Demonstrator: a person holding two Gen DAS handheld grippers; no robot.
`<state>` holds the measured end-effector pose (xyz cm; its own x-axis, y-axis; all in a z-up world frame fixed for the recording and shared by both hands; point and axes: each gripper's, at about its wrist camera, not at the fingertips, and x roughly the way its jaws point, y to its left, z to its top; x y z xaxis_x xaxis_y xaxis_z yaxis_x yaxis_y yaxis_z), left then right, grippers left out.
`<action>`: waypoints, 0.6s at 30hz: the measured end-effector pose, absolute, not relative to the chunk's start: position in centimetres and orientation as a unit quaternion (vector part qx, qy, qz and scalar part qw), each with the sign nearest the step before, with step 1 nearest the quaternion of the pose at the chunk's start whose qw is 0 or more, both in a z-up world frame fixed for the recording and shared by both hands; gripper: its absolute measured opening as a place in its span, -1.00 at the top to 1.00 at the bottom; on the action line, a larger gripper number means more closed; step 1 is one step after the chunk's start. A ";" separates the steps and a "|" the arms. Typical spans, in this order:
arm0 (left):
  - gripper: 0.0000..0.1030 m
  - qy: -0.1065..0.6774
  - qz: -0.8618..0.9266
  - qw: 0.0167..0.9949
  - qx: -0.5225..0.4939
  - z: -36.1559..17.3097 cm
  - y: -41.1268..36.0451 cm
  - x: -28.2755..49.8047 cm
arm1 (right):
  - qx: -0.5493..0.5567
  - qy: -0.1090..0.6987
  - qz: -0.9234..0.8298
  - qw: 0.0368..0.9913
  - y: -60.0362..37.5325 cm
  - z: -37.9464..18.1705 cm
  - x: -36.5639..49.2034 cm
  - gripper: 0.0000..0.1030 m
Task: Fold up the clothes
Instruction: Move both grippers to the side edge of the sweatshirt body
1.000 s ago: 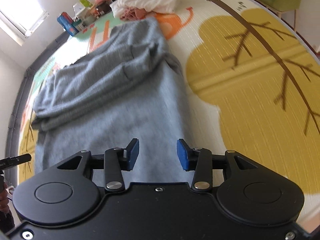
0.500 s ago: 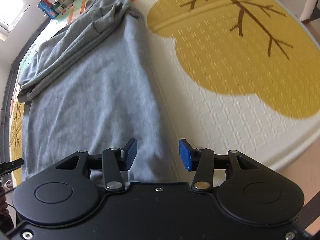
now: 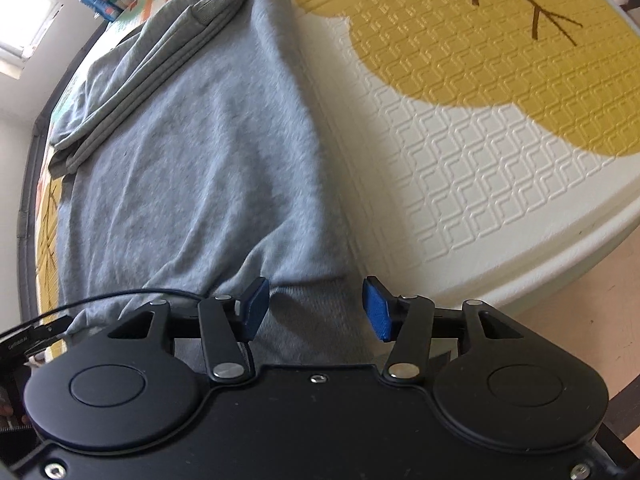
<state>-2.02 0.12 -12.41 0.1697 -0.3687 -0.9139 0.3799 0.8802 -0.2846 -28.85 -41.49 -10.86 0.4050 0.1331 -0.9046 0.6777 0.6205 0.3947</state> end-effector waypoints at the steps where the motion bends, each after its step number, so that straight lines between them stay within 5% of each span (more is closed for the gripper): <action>1: -0.81 0.597 -0.246 0.764 0.004 -12.5 0.2 -2.1 | 0.397 0.514 -0.181 0.739 -41.4 -10.9 -28.9 0.04; 11: -0.79 0.592 -0.268 0.760 0.004 -12.5 -1.2 -2.5 | 0.428 0.494 -0.171 0.737 -41.3 -11.4 -29.8 -0.03; 18: -0.73 0.594 -0.269 0.758 0.004 -12.5 -1.6 -2.3 | 0.441 0.491 -0.161 0.733 -41.3 -11.9 -29.6 0.15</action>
<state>-2.34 -1.58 -12.54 0.1502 -0.4039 -0.9024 0.4128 0.8550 -0.3140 -29.58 -41.32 -11.86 0.4655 0.1970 -0.8628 0.6701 0.5584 0.4890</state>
